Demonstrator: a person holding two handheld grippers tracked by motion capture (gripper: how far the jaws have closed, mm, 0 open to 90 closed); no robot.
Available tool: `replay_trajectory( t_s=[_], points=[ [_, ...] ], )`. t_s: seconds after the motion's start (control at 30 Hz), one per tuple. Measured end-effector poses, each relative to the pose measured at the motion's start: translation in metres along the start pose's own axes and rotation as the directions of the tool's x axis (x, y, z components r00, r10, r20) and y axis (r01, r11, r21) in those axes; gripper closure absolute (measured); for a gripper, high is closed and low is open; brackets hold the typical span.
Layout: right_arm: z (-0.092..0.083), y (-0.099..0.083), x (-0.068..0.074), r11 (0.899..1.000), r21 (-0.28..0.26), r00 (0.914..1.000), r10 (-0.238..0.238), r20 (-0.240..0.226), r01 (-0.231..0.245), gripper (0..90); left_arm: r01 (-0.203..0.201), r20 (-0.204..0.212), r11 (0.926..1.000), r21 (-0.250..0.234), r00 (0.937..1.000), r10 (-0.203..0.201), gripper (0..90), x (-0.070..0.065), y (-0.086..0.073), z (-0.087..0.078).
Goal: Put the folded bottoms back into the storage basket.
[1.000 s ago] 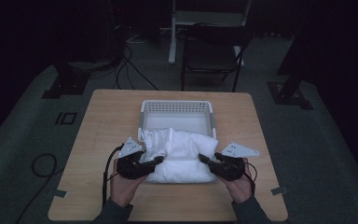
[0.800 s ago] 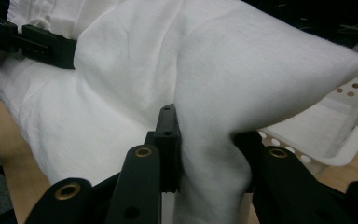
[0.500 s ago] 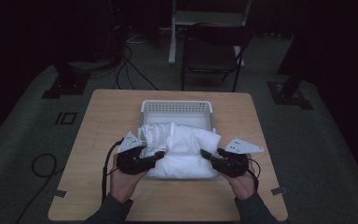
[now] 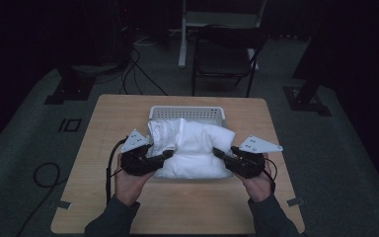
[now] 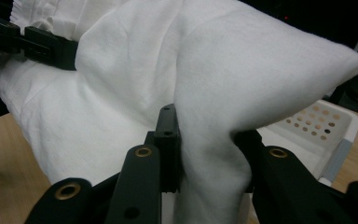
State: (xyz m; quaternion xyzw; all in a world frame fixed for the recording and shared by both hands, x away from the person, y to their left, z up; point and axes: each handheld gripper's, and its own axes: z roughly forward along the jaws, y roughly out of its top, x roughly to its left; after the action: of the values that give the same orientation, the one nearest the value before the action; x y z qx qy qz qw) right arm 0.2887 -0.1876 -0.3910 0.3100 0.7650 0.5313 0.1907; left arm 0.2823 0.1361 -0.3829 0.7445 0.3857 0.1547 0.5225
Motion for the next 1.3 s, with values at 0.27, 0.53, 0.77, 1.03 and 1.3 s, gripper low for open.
replay_trajectory(
  t_s=[0.27, 0.53, 0.77, 1.03, 1.3],
  points=[
    [0.003, 0.014, -0.003, 1.000, -0.017, 0.9998, -0.013, 0.013, 0.014, 71.0, 0.000, -0.001, 0.9999, -0.016, 1.0000, 0.000, 53.5, 0.007, 0.013, 0.000],
    [0.009, 0.022, -0.008, 1.000, -0.023, 0.9997, -0.012, 0.021, 0.013, 71.0, 0.009, 0.000, 0.9998, -0.017, 1.0000, -0.009, 53.5, 0.016, 0.021, 0.005],
    [0.014, 0.028, -0.014, 1.000, -0.026, 0.9994, -0.010, 0.033, 0.011, 71.0, 0.003, -0.001, 0.9997, -0.024, 1.0000, -0.003, 53.5, 0.024, 0.028, 0.011],
    [0.023, 0.038, -0.018, 0.999, -0.028, 0.9982, -0.022, 0.055, 0.023, 71.0, 0.002, -0.017, 0.9995, -0.033, 0.9998, -0.003, 53.6, 0.032, 0.036, 0.016],
    [0.030, 0.043, -0.025, 0.999, -0.028, 0.9977, -0.016, 0.065, 0.018, 71.1, 0.002, -0.027, 0.9994, -0.035, 0.9996, -0.003, 53.6, 0.039, 0.041, 0.022]
  ],
)
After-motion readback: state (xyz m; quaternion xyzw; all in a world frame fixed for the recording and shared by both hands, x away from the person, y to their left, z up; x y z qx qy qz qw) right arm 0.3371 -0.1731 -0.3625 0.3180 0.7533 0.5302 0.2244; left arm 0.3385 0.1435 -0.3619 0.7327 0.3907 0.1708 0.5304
